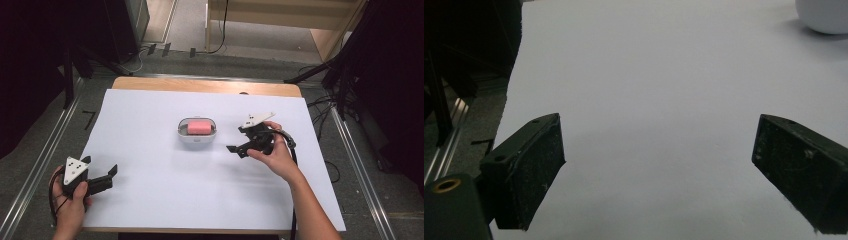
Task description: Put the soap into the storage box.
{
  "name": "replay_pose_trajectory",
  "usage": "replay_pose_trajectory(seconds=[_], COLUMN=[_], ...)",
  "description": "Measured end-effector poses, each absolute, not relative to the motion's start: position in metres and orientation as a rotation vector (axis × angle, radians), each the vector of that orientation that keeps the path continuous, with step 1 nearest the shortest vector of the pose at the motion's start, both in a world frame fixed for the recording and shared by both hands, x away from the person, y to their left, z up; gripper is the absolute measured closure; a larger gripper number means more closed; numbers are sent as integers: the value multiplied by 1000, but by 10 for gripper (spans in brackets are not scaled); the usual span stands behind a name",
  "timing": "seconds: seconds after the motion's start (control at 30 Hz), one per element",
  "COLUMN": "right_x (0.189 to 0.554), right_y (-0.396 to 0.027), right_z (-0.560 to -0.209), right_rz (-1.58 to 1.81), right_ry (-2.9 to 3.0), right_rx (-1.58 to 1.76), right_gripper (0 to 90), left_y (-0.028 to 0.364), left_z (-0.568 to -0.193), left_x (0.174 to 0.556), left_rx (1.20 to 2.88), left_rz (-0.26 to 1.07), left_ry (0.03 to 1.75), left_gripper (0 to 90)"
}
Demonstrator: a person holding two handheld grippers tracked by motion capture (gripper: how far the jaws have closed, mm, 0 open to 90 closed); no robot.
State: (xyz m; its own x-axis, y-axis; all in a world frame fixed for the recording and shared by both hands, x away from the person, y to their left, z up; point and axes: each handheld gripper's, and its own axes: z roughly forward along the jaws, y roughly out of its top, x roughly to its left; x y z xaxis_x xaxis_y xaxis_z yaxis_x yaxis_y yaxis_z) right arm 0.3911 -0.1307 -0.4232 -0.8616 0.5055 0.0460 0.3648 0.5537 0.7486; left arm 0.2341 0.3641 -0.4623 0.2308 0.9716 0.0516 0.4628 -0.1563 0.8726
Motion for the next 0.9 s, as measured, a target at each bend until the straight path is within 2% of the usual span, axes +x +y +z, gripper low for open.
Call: replay_pose_trajectory(seconds=[0.9], right_x=[360], right_y=[-183], right_z=[-441], right_rz=[1209], right_ry=[2537], right_rx=[842], right_gripper=[132], left_y=[364], left_z=[-462], left_x=[234], left_rx=[1745], left_rz=[851], left_ry=[1338], left_gripper=[70])
